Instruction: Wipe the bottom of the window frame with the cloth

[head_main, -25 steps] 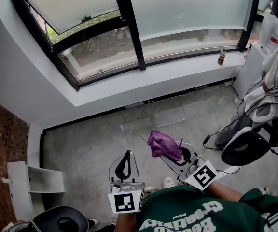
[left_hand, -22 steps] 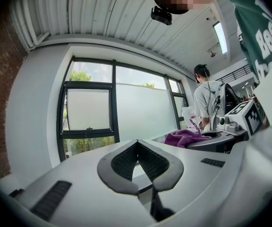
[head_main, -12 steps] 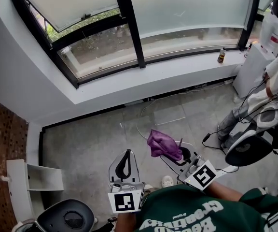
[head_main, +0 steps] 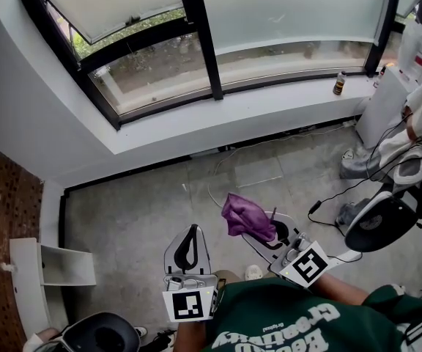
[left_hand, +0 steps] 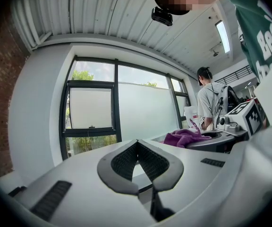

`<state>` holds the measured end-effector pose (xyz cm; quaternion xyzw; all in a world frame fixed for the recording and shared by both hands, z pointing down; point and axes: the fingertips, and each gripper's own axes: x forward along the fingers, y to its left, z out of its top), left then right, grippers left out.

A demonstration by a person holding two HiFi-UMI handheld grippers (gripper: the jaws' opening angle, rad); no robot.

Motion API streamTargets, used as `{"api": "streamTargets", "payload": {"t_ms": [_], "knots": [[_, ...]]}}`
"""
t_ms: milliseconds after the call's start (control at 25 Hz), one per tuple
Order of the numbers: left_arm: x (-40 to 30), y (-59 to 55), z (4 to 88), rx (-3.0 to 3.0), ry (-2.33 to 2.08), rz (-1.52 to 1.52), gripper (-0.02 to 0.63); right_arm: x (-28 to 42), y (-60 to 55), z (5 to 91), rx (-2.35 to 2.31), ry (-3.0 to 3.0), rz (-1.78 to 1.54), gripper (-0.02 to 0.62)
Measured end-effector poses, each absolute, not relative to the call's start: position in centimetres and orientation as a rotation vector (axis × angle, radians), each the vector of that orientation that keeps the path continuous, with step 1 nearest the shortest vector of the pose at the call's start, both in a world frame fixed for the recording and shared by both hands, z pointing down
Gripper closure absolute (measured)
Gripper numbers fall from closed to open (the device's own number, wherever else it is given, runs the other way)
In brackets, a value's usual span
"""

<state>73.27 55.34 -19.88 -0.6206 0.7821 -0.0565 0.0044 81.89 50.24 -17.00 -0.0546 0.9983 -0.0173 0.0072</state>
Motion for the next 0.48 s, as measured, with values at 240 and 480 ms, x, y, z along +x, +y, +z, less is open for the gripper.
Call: {"api": "streamTargets", "payload": {"t_ms": [240, 480], "knots": [[72.7, 54.3, -20.3, -1.950, 2.425, -0.178, 0.600, 81.2, 49.4, -17.2, -0.187, 3.114, -0.056, 0.445], [71.9, 53.2, -20.5, -1.939, 2.410, -0.175, 0.600, 80.5, 48.1, -16.8, -0.200, 3.104, -0.050, 0.445]]}}
